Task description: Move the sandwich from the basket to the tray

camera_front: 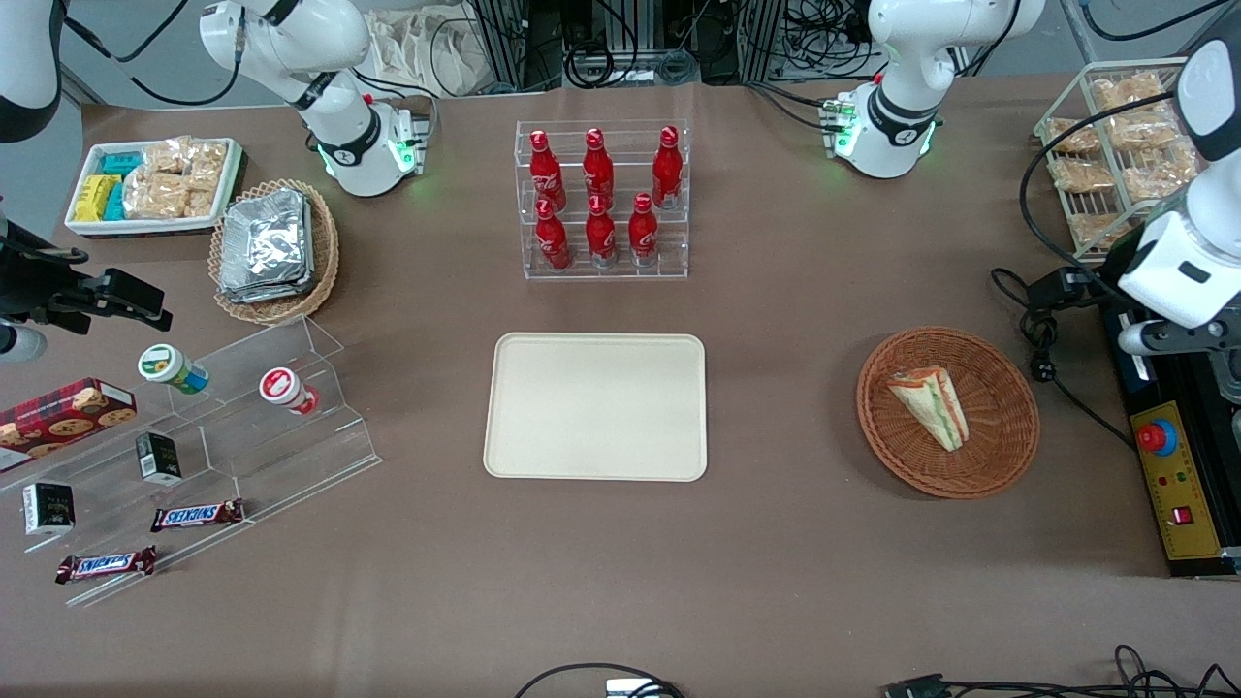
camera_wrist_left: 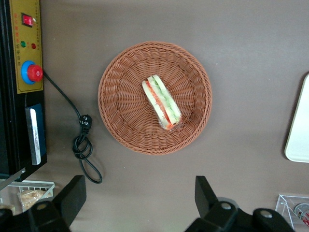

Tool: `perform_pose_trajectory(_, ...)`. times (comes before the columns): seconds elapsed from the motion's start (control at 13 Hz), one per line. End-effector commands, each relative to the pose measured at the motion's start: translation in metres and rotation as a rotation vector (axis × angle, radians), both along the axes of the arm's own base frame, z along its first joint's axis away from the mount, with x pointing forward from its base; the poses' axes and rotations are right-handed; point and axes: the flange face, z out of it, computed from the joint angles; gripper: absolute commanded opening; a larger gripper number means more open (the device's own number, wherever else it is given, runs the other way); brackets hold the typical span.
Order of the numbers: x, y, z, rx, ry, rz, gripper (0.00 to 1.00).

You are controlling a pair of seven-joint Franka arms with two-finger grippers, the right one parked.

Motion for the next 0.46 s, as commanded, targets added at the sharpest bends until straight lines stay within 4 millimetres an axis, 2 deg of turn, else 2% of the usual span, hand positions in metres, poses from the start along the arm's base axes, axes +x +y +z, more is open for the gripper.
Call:
perform_pose_trajectory(0.0, -0.004, 0.006, -0.003, -0.006, 0.018, 0.07, 1.0)
perform_pose_trajectory(0.38, 0.009, -0.006, -0.035, 0.022, 0.064, 0.274, 0.99)
